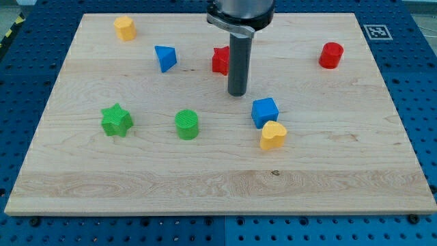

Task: Push blue triangle diagonally above green star

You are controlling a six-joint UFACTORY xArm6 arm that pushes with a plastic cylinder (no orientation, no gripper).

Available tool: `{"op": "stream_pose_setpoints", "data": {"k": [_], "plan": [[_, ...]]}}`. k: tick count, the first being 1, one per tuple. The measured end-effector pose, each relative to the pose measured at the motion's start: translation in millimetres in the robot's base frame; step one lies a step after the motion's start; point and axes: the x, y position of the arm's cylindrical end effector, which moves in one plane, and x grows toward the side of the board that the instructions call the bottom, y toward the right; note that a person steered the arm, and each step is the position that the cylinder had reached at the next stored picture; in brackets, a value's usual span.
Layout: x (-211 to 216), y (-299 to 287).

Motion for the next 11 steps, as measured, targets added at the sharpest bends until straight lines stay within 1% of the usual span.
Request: {"op": "stream_pose_setpoints", "data": {"k": [4, 5, 6, 7, 8, 9, 10, 11], "plan": [[1, -110], [-8, -161], [-38, -215], [-87, -227], [-124, -215], [-133, -174], [-101, -158], [-80, -167]]}}
